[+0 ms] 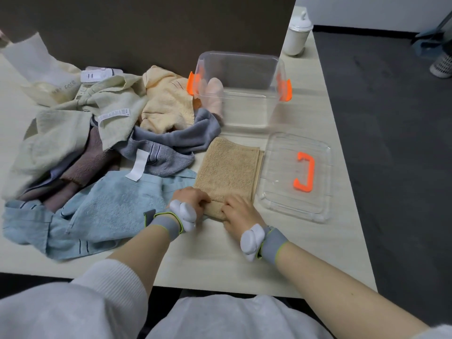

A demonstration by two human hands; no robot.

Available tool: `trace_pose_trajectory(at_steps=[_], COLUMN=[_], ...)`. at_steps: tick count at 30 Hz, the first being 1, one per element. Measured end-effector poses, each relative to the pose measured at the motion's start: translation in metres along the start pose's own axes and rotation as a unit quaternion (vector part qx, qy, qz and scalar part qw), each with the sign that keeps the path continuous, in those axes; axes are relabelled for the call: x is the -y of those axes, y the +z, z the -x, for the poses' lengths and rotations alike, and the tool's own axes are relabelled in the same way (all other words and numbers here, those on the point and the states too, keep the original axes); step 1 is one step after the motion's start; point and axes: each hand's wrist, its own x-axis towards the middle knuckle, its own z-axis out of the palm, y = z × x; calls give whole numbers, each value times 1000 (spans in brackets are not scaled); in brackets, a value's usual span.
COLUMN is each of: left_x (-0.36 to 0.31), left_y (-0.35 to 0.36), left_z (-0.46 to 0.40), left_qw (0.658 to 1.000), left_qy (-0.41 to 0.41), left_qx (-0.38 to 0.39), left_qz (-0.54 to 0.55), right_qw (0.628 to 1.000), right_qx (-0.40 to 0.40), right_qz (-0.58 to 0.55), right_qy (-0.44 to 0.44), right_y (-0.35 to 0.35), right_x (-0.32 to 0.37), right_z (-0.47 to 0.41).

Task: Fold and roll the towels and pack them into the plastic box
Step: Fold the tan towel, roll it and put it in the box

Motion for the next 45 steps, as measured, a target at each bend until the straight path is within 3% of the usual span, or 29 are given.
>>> trace_pose_trajectory(at_steps=[2, 4, 7, 9, 10, 12, 15, 17, 19, 21, 23, 25, 27, 30, 33, 36, 38, 40, 43, 45], left_x=[-5, -4, 3, -3, -6, -10, -13, -11, -6, 2, 9, 11, 6, 4, 5, 16, 24, 24, 18, 15], left_y=[-1, 7, 18, 12, 5, -9, -22, -22, -19, -17, -12, -10, -19, -24, -26, -20, -18, -21, -31, -37], left_z=[3, 6, 9, 9, 7, -8, -22, -26, -25, -28, -29, -33, -39, -55, -56, -53, -56, -57, -69, -77], left_qw=[999, 990, 991, 994, 995, 998, 998, 995, 988, 983, 986, 983, 991, 994, 991, 983, 983, 984, 988, 989], left_qy=[10, 48, 58, 47, 37, 5, -14, -12, 25, 91, 116, 141, 106, 75, 76, 119, 134, 143, 79, 53], left_qx=[-36, -118, -110, -78, -62, -15, 19, -8, -90, -126, -90, -103, -55, 10, -28, -82, -27, -27, 29, 50], left_qz=[22, 54, 58, 65, 73, 66, 60, 99, 125, 93, 75, 49, 55, 74, 110, 115, 126, 98, 130, 130], right_qw=[998, 984, 935, 937, 956, 994, 1000, 994, 963, 931, 920, 951, 984, 996, 987, 921, 907, 920, 971, 981], right_qx=[52, 101, 163, 165, 140, 11, -9, 48, 141, 148, 139, 105, 9, 2, 50, 107, 110, 107, 18, -11], right_qz=[-32, -105, -224, -212, -174, -59, -14, -75, -163, -222, -229, -160, -61, -14, -71, -232, -240, -203, -56, -12], right_qy=[14, 106, 222, 221, 193, 91, 22, 60, 163, 247, 285, 244, 164, 91, 138, 293, 329, 317, 231, 192], right_y=[-8, -22, -38, -40, -38, -25, -15, -29, -42, -45, -47, -37, -25, -13, -32, -46, -51, -48, -34, -27], right_x=[-1, -3, -14, -19, -16, -8, -6, -9, -15, -25, -23, -14, -2, 0, -6, -21, -27, -24, -9, -5], right_z=[-8, -24, -37, -41, -38, -28, -19, -31, -51, -68, -69, -62, -46, -33, -54, -81, -87, -86, -70, -59])
